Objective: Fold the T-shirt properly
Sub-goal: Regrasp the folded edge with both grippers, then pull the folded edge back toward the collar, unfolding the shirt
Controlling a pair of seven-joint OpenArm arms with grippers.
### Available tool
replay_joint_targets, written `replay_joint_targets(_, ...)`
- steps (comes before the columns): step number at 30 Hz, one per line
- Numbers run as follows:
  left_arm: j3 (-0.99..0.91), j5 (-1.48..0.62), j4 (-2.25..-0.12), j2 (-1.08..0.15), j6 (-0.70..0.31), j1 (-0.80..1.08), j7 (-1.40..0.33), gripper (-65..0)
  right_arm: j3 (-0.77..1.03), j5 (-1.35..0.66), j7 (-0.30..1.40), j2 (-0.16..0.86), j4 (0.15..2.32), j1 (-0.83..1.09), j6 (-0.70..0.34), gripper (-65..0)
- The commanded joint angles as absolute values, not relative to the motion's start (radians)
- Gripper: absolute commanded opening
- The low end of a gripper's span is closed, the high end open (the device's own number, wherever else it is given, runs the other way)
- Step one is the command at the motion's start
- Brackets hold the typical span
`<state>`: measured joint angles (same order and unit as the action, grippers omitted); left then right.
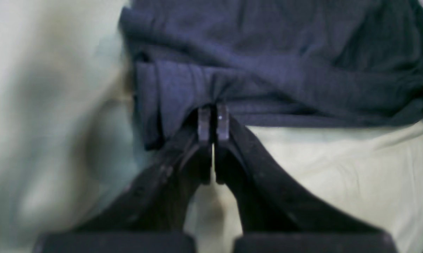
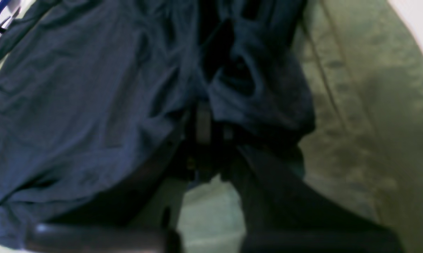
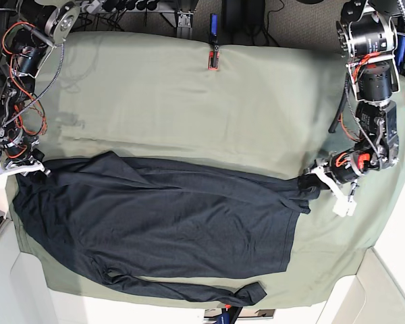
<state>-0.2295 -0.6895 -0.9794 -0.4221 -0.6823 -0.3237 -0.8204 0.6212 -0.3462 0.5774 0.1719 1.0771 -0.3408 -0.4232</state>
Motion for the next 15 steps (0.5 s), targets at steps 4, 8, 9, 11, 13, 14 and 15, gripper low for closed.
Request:
replay_joint_targets(4, -0.235, -0.767, -1.084, -0.508, -0.698, -0.345, -0.873, -65.0, 0.622, -0.434, 0.622, 0.212, 1.102, -0.357, -0.438, -65.0)
replay_joint_targets(8, -0.235, -0.828, -1.17, -0.581, -0.698, -0.316, -0.937, -65.0, 0.627, -0.512, 0.72, 0.219, 1.169, -0.325, -0.453, -65.0)
replay_joint_targets(9, -0.235, -0.834, -1.192, -0.6, -0.698, -0.299, -0.937, -65.0, 0.627, -0.528, 0.752, 0.219, 1.196, -0.313, -0.453, -65.0)
replay_joint_targets(11, -0.235, -0.839, -1.238, -0.634, -0.698, -0.258, -0.943, -65.0, 0.627, -0.544, 0.783, 0.22, 1.243, -0.281, -0.453, -65.0)
replay_joint_targets(13, -0.235, -0.842, -1.286, -0.665, -0.698, -0.206, -0.947, -65.0, 0.627, -0.555, 0.783, 0.222, 1.271, -0.24, -0.453, -65.0)
replay_joint_targets(14, -0.235, -0.843, -1.309, -0.68, -0.698, -0.175, -0.947, -65.0, 0.627, -0.567, 0.785, 0.225, 1.282, -0.218, -0.453, -65.0)
replay_joint_targets(15, -0.235, -0.847, -1.332, -0.696, -0.698, -0.141, -0.947, -65.0, 0.627, -0.58, 0.788, 0.228, 1.295, -0.196, -0.453, -65.0)
